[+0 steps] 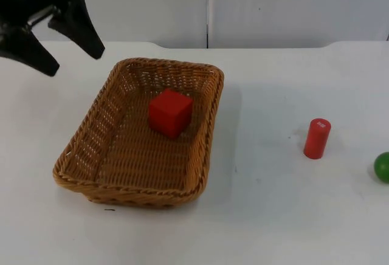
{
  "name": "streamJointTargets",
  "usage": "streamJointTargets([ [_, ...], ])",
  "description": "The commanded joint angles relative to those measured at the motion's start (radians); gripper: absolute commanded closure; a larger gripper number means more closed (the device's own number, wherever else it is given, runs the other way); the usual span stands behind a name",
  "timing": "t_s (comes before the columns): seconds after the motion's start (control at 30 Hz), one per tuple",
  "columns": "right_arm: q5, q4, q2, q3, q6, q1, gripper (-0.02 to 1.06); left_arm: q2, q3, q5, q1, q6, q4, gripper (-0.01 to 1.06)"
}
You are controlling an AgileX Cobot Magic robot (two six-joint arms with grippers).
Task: Pick up the basket with the left hand and place the object to the left of the red cylinder into the basket with the right hand.
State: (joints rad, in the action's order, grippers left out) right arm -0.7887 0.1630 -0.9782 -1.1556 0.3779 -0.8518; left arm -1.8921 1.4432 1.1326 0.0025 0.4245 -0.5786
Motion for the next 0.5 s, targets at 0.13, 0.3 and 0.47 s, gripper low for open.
streamJointTargets([
  [0.13,0.011,-0.002,0.006,0.001,0.008,0.003,0.27,0.143,-0.101,0.011,-0.002,-0.037,0.077,0.3],
  [0.3,0.016,-0.002,0.006,0.001,0.008,0.003,0.27,0.234,-0.212,-0.034,-0.002,-0.039,0.091,0.3],
  [0.47,0.018,-0.002,0.006,0.001,0.008,0.003,0.27,0.331,-0.312,-0.076,-0.002,-0.037,0.07,0.3],
])
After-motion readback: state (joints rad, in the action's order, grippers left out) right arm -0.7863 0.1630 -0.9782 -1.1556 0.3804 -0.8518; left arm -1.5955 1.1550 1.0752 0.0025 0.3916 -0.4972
